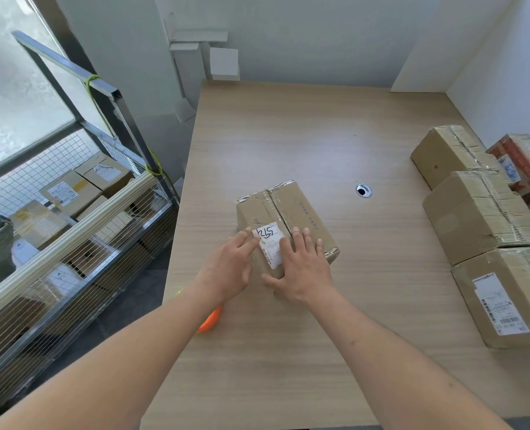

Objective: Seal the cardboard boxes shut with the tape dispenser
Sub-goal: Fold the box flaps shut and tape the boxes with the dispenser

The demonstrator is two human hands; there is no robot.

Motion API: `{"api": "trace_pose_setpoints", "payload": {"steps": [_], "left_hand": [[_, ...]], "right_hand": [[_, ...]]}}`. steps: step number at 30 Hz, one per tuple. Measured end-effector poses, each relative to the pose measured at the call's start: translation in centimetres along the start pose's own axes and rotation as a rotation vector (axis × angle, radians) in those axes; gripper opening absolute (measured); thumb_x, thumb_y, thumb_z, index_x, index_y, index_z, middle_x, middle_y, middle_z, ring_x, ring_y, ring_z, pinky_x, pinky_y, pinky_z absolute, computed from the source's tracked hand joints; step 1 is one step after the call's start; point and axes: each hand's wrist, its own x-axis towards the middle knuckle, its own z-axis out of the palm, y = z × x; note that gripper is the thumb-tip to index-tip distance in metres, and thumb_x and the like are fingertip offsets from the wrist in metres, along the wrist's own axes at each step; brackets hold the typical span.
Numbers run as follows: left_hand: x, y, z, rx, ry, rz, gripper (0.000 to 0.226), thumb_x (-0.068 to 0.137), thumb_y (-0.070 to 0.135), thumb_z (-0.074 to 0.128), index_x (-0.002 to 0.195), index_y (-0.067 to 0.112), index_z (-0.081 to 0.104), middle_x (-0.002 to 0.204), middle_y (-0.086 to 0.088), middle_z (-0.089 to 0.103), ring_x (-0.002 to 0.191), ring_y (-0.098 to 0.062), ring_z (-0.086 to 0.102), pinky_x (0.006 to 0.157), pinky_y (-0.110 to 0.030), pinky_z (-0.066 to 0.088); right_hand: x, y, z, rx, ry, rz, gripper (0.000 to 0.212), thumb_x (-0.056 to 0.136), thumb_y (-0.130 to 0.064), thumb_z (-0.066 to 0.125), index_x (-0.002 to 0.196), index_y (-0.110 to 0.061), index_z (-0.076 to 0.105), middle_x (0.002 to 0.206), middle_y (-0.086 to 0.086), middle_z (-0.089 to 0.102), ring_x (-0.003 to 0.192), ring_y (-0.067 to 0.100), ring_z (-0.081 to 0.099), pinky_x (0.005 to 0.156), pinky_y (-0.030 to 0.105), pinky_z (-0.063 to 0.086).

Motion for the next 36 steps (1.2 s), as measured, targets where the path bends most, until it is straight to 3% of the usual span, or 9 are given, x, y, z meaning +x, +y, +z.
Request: {"api": "trace_pose_setpoints", "payload": {"steps": [3,8,12,16,18,21,23,28,36], "left_hand": [[-0.6,-0.2,0.1,0.02,-0.068,-0.059,0.072,0.085,0.01,0.068,0.152,0.012,0.042,0.159,-0.019,0.033,0.145,-0.036,0.037,0.119,-0.046,0.033],[-0.8,-0.4,-0.1,0.044,-0.125,-0.115,0.077,0.089,0.013,0.063,0.158,0.014,0.029,0.162,-0.016,0.028,0.149,-0.033,0.029,0.122,-0.042,0.025],[-0.1,-0.5,0.4,0.055,-0.156,-0.185,0.074,0.09,0.016,0.06,0.157,0.006,0.03,0.161,-0.016,0.031,0.149,-0.03,0.029,0.122,-0.04,0.025],[0.1,-0.2,1.9,0.057,-0.197,-0.217,0.072,0.089,0.017,0.061,0.154,0.003,0.034,0.158,-0.016,0.033,0.148,-0.031,0.03,0.12,-0.042,0.028],[0.1,-0.1,2.5,0.06,-0.216,-0.222,0.072,0.089,0.014,0.062,0.154,0.003,0.033,0.159,-0.015,0.033,0.148,-0.031,0.03,0.12,-0.044,0.028],[-0.1,-0.7,3.2,0.037,-0.211,-0.225,0.078,0.087,0.005,0.063,0.157,0.006,0.029,0.159,-0.011,0.034,0.148,-0.033,0.031,0.119,-0.049,0.031],[-0.4,-0.9,3.5,0.046,-0.223,-0.234,0.08,0.088,0.002,0.061,0.158,0.008,0.025,0.161,-0.009,0.032,0.15,-0.033,0.027,0.12,-0.049,0.029],[-0.4,-0.1,3.8,0.073,-0.187,-0.264,0.08,0.089,0.001,0.057,0.159,0.006,0.02,0.163,-0.01,0.028,0.152,-0.031,0.023,0.124,-0.04,0.021],[1.2,2.4,1.7,0.168,-0.128,-0.315,0.073,0.092,0.018,0.057,0.156,0.003,0.026,0.159,-0.018,0.03,0.146,-0.034,0.029,0.12,-0.043,0.024]], "right_hand": [[0.2,0.3,-1.2,0.085,0.082,0.114,0.117,0.052,-0.1,0.047,0.141,-0.026,0.026,0.151,0.011,0.027,0.149,0.039,0.015,0.121,0.06,0.018],[0.3,1.6,-2.0,0.225,0.009,0.319,0.143,0.032,-0.105,0.055,0.151,-0.046,0.003,0.163,0.016,0.0,0.151,0.048,-0.012,0.121,0.065,0.005],[0.4,1.5,-2.3,0.183,-0.002,0.363,0.143,0.03,-0.104,0.057,0.15,-0.045,0.005,0.158,0.015,0.01,0.144,0.04,0.019,0.114,0.054,0.024],[-0.1,0.8,-1.7,0.185,-0.005,0.395,0.146,0.03,-0.106,0.053,0.151,-0.041,0.004,0.156,0.019,0.009,0.136,0.04,0.024,0.111,0.052,0.025],[-0.2,0.7,-1.4,0.201,-0.013,0.412,0.151,0.029,-0.107,0.05,0.154,-0.04,-0.003,0.159,0.024,0.002,0.14,0.043,0.02,0.113,0.054,0.022],[-0.1,0.6,-1.0,0.254,-0.076,0.41,0.16,0.028,-0.106,0.054,0.154,-0.04,-0.018,0.161,0.025,-0.023,0.151,0.046,-0.012,0.118,0.062,0.008],[0.2,0.3,-1.0,0.281,-0.088,0.422,0.16,0.03,-0.102,0.06,0.154,-0.039,-0.02,0.16,0.025,-0.029,0.15,0.045,-0.022,0.118,0.065,0.003],[0.7,-1.1,-0.8,0.214,-0.004,0.476,0.146,0.035,-0.087,0.066,0.154,-0.034,0.0,0.161,0.03,-0.003,0.145,0.049,0.005,0.112,0.063,0.015],[-0.8,0.2,-3.2,0.228,0.018,0.454,0.134,0.038,-0.087,0.068,0.151,-0.041,0.011,0.16,0.029,0.008,0.144,0.048,0.014,0.11,0.06,0.021]]}}
